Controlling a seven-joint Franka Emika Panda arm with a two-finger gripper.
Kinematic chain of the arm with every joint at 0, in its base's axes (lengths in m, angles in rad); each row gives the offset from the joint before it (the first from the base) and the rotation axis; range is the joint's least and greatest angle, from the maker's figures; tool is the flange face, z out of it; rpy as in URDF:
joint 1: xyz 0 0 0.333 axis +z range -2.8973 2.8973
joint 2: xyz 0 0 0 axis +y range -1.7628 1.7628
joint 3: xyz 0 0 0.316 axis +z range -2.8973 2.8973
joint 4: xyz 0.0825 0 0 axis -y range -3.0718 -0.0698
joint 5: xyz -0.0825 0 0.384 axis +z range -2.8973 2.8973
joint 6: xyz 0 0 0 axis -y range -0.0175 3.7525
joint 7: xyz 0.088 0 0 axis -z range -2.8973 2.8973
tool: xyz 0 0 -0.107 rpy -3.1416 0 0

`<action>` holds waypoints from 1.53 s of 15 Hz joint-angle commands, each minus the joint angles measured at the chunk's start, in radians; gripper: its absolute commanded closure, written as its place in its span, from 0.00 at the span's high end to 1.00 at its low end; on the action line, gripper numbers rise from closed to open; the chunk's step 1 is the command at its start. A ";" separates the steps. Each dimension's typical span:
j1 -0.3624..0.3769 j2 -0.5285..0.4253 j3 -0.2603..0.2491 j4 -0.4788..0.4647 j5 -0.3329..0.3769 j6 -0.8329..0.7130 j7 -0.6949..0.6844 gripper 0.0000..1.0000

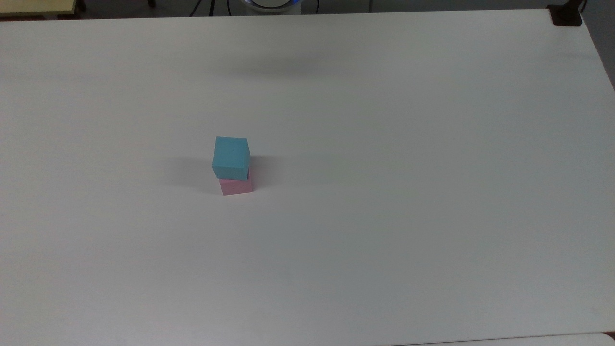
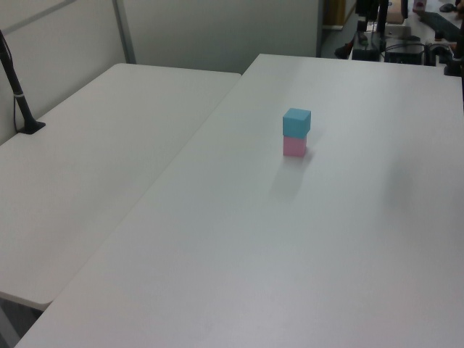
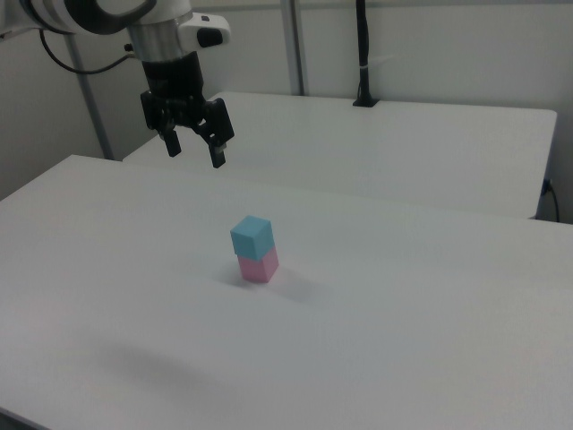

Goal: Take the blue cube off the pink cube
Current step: 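Lower the open gripper down over the blue cube atop the pink cube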

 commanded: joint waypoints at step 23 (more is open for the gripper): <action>0.055 0.254 0.029 -0.066 -0.004 0.324 -0.023 1.00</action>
